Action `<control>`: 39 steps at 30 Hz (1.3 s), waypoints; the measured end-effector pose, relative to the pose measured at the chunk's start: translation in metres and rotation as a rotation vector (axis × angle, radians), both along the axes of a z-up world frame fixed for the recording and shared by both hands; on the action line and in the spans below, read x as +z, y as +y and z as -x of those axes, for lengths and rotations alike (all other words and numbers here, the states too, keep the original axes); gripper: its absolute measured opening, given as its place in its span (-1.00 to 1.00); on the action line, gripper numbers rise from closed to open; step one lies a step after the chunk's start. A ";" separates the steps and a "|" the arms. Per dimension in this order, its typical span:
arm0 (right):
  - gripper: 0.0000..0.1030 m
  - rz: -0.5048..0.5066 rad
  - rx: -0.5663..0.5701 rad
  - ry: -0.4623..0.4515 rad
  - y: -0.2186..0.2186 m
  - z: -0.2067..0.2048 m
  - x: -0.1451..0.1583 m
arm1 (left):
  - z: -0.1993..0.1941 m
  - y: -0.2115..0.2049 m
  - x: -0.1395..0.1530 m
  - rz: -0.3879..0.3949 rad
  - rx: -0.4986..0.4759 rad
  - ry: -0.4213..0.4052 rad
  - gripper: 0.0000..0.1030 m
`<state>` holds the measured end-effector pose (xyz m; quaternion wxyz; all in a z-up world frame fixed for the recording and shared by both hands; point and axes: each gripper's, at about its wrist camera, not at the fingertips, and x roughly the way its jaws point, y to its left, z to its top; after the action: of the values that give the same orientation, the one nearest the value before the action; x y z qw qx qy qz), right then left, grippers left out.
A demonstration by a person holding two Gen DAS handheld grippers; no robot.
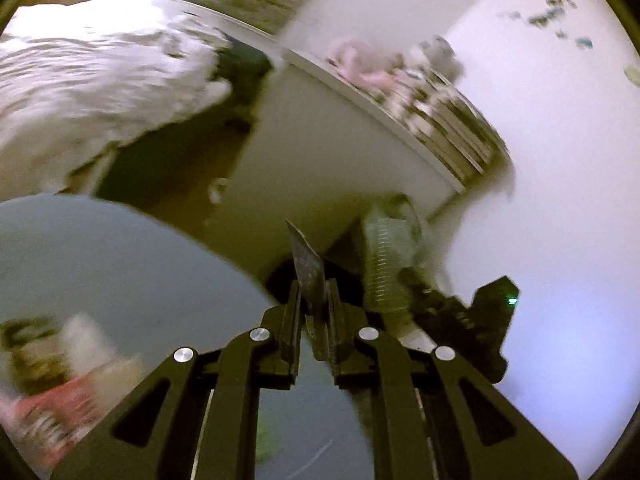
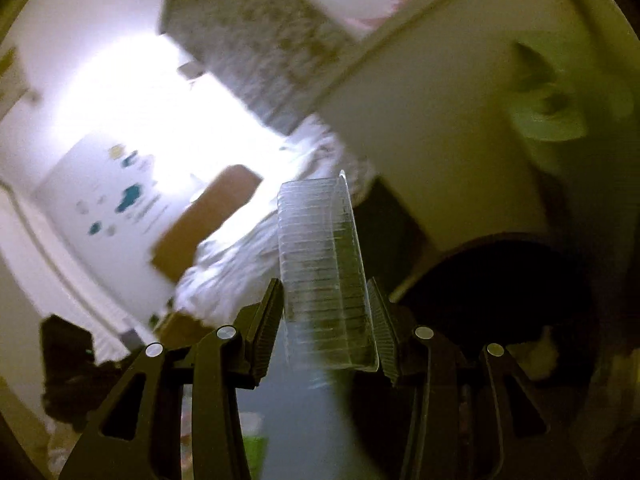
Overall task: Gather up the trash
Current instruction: 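Carry the tray and tube over the black bin and open both tools, then grasp the white paper bag with the right tool while the left tool grasps the pink tube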
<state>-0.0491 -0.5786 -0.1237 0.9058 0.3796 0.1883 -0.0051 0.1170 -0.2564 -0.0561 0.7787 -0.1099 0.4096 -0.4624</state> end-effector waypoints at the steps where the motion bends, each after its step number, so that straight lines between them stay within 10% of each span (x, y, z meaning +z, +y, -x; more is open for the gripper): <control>1: -0.16 -0.003 -0.024 0.020 -0.010 0.000 -0.007 | -0.002 -0.018 -0.002 -0.009 -0.029 -0.004 -0.75; 17: -0.09 -0.048 -0.118 0.171 -0.061 -0.005 -0.070 | -0.014 -0.160 -0.059 -0.172 -0.217 0.031 -0.69; 19: 0.20 -0.078 -0.136 0.173 -0.063 -0.005 -0.074 | -0.012 -0.165 -0.059 -0.201 -0.214 0.021 -0.35; 21: 0.43 -0.098 -0.168 0.161 -0.064 0.001 -0.075 | -0.009 -0.164 -0.056 -0.207 -0.194 -0.008 0.62; 30: 0.43 -0.077 -0.162 0.170 -0.057 -0.010 -0.073 | 0.018 -0.122 -0.020 -0.156 -0.157 -0.110 0.78; 39: 0.43 0.023 -0.048 0.178 -0.008 -0.021 -0.066 | 0.044 0.027 0.011 -0.220 -0.121 -0.221 0.79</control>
<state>-0.0280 -0.5862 -0.1898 0.8894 0.3718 0.2586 -0.0627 0.0732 -0.2289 -0.0451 0.7971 0.0522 0.3755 -0.4700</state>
